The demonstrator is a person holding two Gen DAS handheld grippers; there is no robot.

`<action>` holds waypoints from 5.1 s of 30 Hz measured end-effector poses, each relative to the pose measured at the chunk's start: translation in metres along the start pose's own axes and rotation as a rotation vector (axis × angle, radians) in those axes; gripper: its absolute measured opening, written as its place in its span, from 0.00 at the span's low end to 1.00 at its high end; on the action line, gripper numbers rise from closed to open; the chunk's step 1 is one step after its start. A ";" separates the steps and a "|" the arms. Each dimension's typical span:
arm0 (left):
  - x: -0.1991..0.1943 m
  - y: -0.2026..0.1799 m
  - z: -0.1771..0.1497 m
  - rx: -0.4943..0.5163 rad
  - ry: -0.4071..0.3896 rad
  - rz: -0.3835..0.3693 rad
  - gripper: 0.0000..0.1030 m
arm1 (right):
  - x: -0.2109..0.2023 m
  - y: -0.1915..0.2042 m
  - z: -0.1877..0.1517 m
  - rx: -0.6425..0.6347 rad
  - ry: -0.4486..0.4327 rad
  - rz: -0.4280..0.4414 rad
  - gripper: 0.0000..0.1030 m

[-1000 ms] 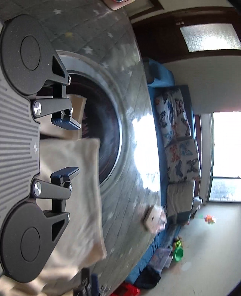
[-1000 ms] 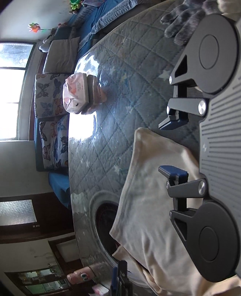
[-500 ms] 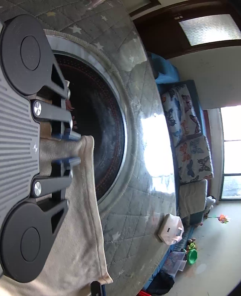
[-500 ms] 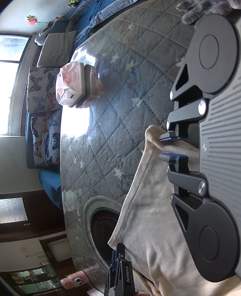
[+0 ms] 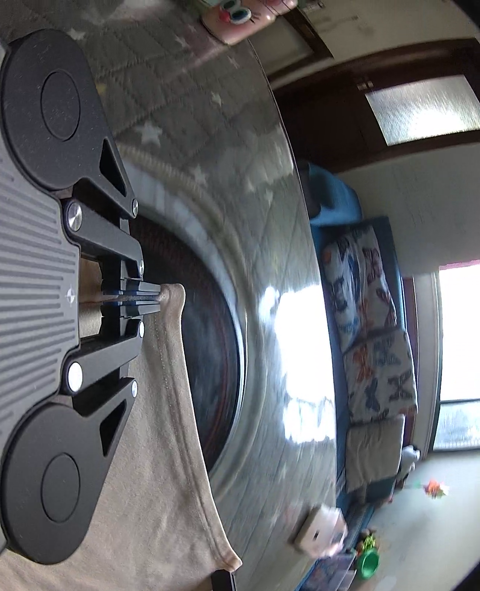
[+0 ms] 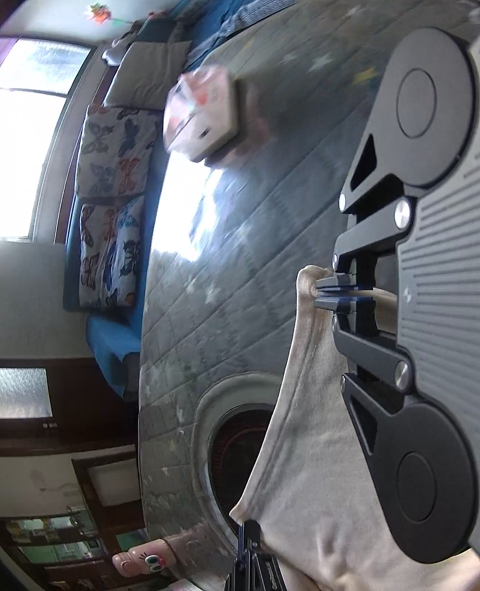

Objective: Fold clothes

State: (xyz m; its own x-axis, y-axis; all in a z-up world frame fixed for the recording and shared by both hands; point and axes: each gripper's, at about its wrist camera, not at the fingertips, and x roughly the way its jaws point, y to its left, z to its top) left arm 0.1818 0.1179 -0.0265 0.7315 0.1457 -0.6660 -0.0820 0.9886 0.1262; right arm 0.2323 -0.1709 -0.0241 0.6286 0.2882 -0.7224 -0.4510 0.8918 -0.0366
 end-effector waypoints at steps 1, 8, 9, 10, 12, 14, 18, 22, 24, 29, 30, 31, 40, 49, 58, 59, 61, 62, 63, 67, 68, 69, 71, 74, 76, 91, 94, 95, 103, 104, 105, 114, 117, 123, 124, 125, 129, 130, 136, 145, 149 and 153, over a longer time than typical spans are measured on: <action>0.002 0.003 0.002 -0.003 0.002 0.007 0.03 | 0.007 0.002 0.004 -0.004 0.002 0.000 0.02; 0.006 0.005 0.008 0.010 0.012 0.029 0.09 | 0.014 0.011 0.014 -0.040 -0.002 0.013 0.07; 0.004 0.004 0.008 0.008 0.011 0.029 0.10 | 0.007 0.012 0.012 -0.049 -0.011 0.014 0.07; 0.001 0.001 0.009 0.009 0.007 0.018 0.10 | -0.001 0.013 0.011 -0.059 -0.020 0.014 0.07; -0.007 -0.005 0.011 0.015 -0.003 -0.013 0.12 | -0.019 0.015 0.007 -0.083 -0.036 0.023 0.08; -0.016 -0.012 0.013 0.021 -0.014 -0.044 0.12 | -0.042 0.023 -0.002 -0.120 -0.042 0.065 0.08; -0.032 -0.034 0.013 0.053 -0.027 -0.136 0.12 | -0.085 0.049 -0.027 -0.195 -0.031 0.178 0.10; -0.039 -0.060 0.004 0.098 -0.009 -0.208 0.12 | -0.116 0.076 -0.055 -0.273 0.001 0.292 0.19; -0.040 -0.070 -0.002 0.119 -0.002 -0.224 0.12 | -0.128 0.089 -0.069 -0.315 0.017 0.340 0.20; -0.039 -0.077 -0.013 0.118 0.023 -0.249 0.12 | -0.145 0.118 -0.092 -0.398 0.035 0.433 0.35; -0.038 -0.077 -0.014 0.119 0.026 -0.251 0.14 | -0.146 0.125 -0.097 -0.423 0.035 0.445 0.35; -0.037 -0.078 -0.015 0.120 0.027 -0.252 0.14 | -0.146 0.132 -0.101 -0.450 0.034 0.450 0.35; -0.035 -0.079 -0.021 0.122 0.026 -0.259 0.16 | -0.135 0.157 -0.116 -0.516 0.005 0.373 0.06; -0.035 -0.077 -0.025 0.117 0.001 -0.254 0.22 | -0.158 0.155 -0.131 -0.592 0.063 0.412 0.02; -0.047 -0.069 -0.030 0.109 -0.002 -0.262 0.28 | -0.174 0.139 -0.122 -0.491 0.003 0.398 0.10; -0.052 -0.069 -0.032 0.108 -0.008 -0.265 0.28 | -0.175 0.135 -0.119 -0.470 -0.003 0.391 0.10; -0.066 -0.067 -0.039 0.112 -0.027 -0.280 0.28 | -0.171 0.128 -0.116 -0.425 -0.001 0.363 0.10; -0.074 -0.066 -0.043 0.116 -0.037 -0.286 0.28 | -0.167 0.124 -0.115 -0.403 0.007 0.352 0.10; -0.083 -0.065 -0.048 0.125 -0.047 -0.293 0.28 | -0.165 0.119 -0.115 -0.382 0.018 0.345 0.10; -0.118 -0.064 -0.073 0.161 -0.073 -0.334 0.28 | -0.159 0.108 -0.123 -0.343 0.058 0.330 0.10; -0.126 -0.065 -0.080 0.167 -0.077 -0.349 0.28 | -0.161 0.106 -0.126 -0.342 0.067 0.330 0.11; -0.133 -0.066 -0.088 0.175 -0.080 -0.363 0.28 | -0.162 0.105 -0.128 -0.343 0.075 0.330 0.12; -0.147 -0.070 -0.102 0.191 -0.084 -0.387 0.28 | -0.165 0.103 -0.131 -0.342 0.087 0.331 0.15; -0.161 -0.076 -0.121 0.217 -0.089 -0.406 0.28 | -0.169 0.097 -0.126 -0.321 0.059 0.325 0.19; -0.167 -0.078 -0.130 0.230 -0.089 -0.418 0.28 | -0.165 0.096 -0.119 -0.293 0.025 0.290 0.20; -0.178 -0.075 -0.138 0.291 -0.080 -0.485 0.29 | -0.147 0.074 -0.127 -0.257 0.071 0.152 0.33; -0.185 -0.075 -0.124 0.299 -0.121 -0.493 0.31 | -0.156 0.061 -0.124 -0.196 0.040 0.144 0.33; -0.186 -0.076 -0.120 0.293 -0.133 -0.501 0.34 | -0.159 0.056 -0.123 -0.174 0.030 0.140 0.33; -0.165 -0.127 -0.104 0.310 -0.132 -0.587 0.37 | -0.165 -0.015 -0.125 0.026 -0.012 -0.065 0.33; -0.163 -0.133 -0.105 0.312 -0.126 -0.599 0.37 | -0.165 -0.027 -0.126 0.054 -0.017 -0.098 0.33; -0.161 -0.138 -0.106 0.312 -0.118 -0.609 0.37 | -0.166 -0.039 -0.126 0.082 -0.022 -0.130 0.33; -0.156 -0.154 -0.120 0.334 -0.066 -0.644 0.41 | -0.156 -0.134 -0.153 0.422 0.002 -0.194 0.33; -0.156 -0.155 -0.121 0.332 -0.067 -0.642 0.42 | -0.148 -0.139 -0.159 0.459 0.020 -0.161 0.33; -0.158 -0.155 -0.122 0.338 -0.069 -0.642 0.43 | -0.146 -0.124 -0.149 0.397 0.011 -0.164 0.07; -0.158 -0.155 -0.122 0.340 -0.070 -0.641 0.43 | -0.148 -0.120 -0.144 0.377 0.001 -0.168 0.07; -0.158 -0.155 -0.122 0.341 -0.070 -0.641 0.43 | -0.151 -0.116 -0.138 0.350 -0.020 -0.176 0.06; -0.159 -0.154 -0.124 0.344 -0.074 -0.642 0.43 | -0.176 -0.100 -0.108 0.231 -0.158 -0.215 0.05; -0.159 -0.154 -0.124 0.346 -0.075 -0.645 0.43 | -0.184 -0.096 -0.101 0.205 -0.202 -0.224 0.05; -0.159 -0.152 -0.126 0.355 -0.080 -0.667 0.46 | -0.212 -0.096 -0.096 0.171 -0.299 -0.293 0.05; -0.164 -0.149 -0.132 0.378 -0.084 -0.689 0.48 | -0.160 -0.120 -0.140 0.245 -0.096 -0.354 0.10; -0.165 -0.150 -0.132 0.375 -0.083 -0.685 0.49 | -0.148 -0.103 -0.130 0.224 -0.082 -0.220 0.13; -0.166 -0.151 -0.131 0.367 -0.085 -0.691 0.50 | -0.120 -0.103 -0.132 0.261 -0.037 -0.202 0.19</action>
State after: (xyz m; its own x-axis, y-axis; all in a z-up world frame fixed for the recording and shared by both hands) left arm -0.0161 -0.0506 -0.0310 0.5857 -0.5150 -0.6259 0.6280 0.7765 -0.0513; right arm 0.1197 -0.3435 -0.0245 0.7137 0.1044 -0.6926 -0.1403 0.9901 0.0046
